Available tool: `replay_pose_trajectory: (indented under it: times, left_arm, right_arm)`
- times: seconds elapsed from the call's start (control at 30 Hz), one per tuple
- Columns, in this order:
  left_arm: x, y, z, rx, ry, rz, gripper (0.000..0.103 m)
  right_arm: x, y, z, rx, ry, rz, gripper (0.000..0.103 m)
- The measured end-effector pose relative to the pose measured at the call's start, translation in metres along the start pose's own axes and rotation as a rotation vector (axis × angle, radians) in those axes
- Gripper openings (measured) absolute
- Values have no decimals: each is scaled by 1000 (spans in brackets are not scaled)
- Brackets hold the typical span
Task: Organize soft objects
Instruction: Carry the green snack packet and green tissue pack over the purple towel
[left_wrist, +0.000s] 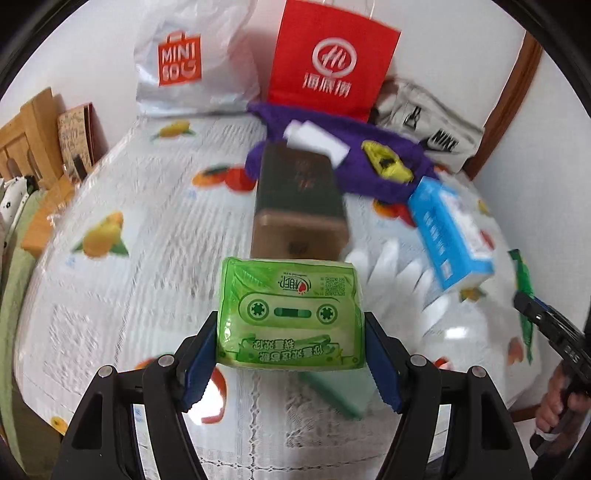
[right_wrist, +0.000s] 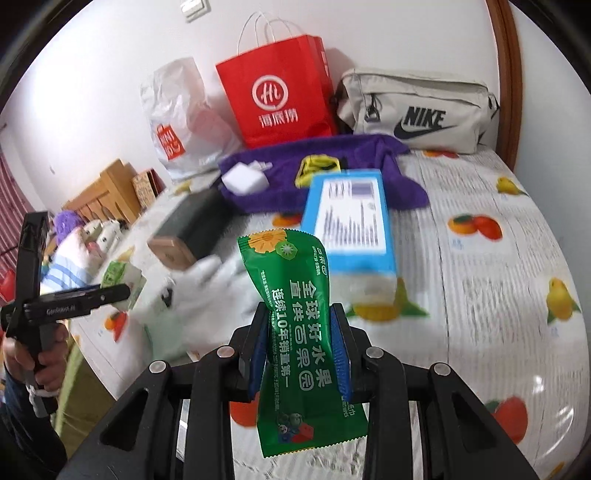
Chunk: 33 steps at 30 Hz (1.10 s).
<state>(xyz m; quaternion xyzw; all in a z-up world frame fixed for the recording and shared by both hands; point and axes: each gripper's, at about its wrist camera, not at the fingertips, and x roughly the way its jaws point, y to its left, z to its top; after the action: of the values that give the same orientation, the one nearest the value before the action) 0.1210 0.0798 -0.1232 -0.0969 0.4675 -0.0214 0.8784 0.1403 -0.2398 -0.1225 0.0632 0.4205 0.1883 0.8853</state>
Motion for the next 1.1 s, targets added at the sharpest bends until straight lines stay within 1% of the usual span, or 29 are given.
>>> replay_pose_trajectory:
  times: [0.1,0.33,0.53,0.73,0.9,1.0,1.1]
  left_arm:
    - [-18,-5,17,9,-37,4,71]
    - [-46,-8,55,18,-84,22,71]
    - [-60,-5,86,20,-120,54,71]
    - [-71,-5,108,27,-167,74,71]
    - [-60,-6,122,23,-173,69,71]
    - [-43,-6,131,7,-152,60,71]
    - [-27,-10,139,8,-137,46,71]
  right_arm:
    - [3,-2,26,20,-5,14,32]
    - [5,-6,83,24,-49,-20,32]
    - [4,-5,119,-2,-70,-31,32]
    - [11,-7,140,-20,-74,-40,32]
    - [24,-11,154,-22,-61,-25,32]
    - [31,-14,160,-25,-66,-16,32]
    - [36,-18,164,-21,-72,-27,32]
